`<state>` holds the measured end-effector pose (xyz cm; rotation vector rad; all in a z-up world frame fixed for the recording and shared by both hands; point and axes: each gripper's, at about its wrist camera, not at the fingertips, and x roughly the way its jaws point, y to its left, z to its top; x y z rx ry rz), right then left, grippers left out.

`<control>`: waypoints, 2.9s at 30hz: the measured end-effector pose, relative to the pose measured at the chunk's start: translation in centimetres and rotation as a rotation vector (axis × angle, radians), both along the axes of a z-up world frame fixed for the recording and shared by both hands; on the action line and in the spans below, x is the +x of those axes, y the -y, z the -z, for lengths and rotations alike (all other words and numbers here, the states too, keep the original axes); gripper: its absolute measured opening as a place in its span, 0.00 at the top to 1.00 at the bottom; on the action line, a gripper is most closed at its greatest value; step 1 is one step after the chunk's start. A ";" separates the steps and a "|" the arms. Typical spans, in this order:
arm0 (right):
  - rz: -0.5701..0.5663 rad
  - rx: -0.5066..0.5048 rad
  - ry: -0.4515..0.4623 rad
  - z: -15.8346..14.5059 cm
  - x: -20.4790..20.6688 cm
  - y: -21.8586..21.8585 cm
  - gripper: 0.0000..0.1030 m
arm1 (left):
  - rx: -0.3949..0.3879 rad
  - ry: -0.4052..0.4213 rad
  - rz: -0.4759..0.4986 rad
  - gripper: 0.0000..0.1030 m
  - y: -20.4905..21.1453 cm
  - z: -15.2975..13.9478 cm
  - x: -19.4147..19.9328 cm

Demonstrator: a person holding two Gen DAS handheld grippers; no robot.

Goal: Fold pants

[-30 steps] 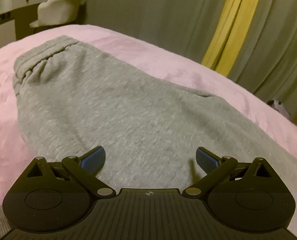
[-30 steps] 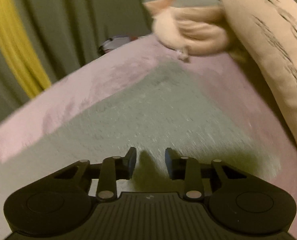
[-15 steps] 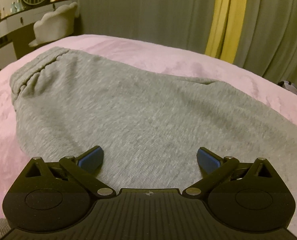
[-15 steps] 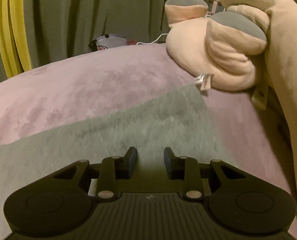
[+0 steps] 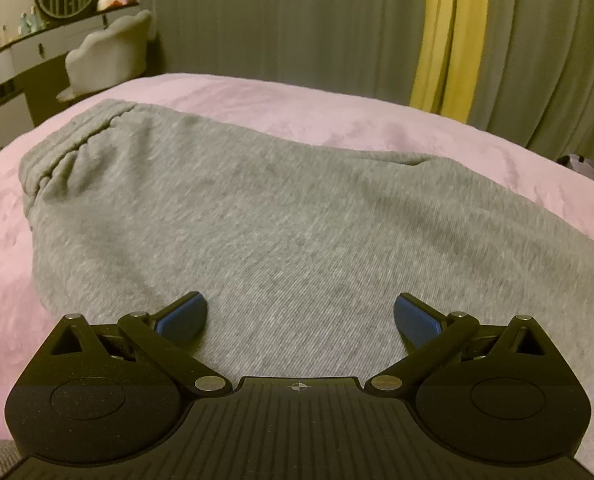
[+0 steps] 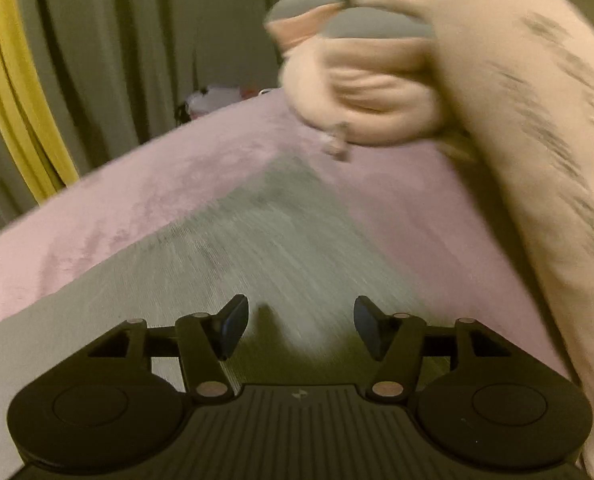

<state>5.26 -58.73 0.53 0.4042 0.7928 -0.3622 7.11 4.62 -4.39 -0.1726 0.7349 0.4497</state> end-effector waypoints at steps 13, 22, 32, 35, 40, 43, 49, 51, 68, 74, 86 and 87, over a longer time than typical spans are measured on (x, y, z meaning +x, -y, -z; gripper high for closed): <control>0.189 0.455 0.171 4.4 -8.1 4.5 0.04 | 0.023 -0.014 -0.007 0.00 0.4 -0.1 0.0; 0.285 0.503 0.278 5.3 -5.6 4.6 0.24 | 0.018 -0.012 -0.019 0.00 0.5 -0.1 -0.2; 0.324 0.659 0.315 6.5 -6.0 5.4 0.43 | 0.003 -0.002 -0.032 0.00 0.4 -0.2 -0.1; 0.299 0.612 0.274 6.0 -5.1 5.0 0.43 | -0.005 0.004 -0.034 0.00 0.4 -0.3 -0.2; 0.274 0.513 0.155 5.4 -4.0 5.2 0.86 | -0.028 0.055 -0.025 0.00 -0.2 -2.1 -1.4; 0.239 0.477 0.132 4.3 -3.8 5.0 0.89 | 0.018 0.135 -0.035 0.00 -0.7 -4.3 -3.1; 0.014 0.183 0.225 -3.8 -0.9 -1.0 0.91 | 0.033 0.275 -0.128 0.00 -3.6 -8.7 -6.9; -0.149 0.079 0.305 -7.6 0.0 -6.0 0.91 | 0.016 0.320 -0.157 0.00 -4.6 -9.8 -8.0; -0.971 -0.038 0.029 0.2 -0.5 -34.8 0.88 | -0.136 0.302 0.001 0.00 -4.1 -6.6 -8.9; -0.869 0.066 0.089 -1.0 -0.7 -33.5 0.88 | -0.263 0.263 -0.029 0.00 -5.4 -4.7 -7.7; -0.794 0.284 0.013 -1.1 -0.7 -29.4 0.17 | -0.296 0.245 -0.074 0.00 -6.1 -4.2 -7.6; -0.732 0.294 -0.015 -0.7 -0.3 -28.3 0.12 | -0.281 0.235 -0.063 0.00 -5.7 -4.3 -7.6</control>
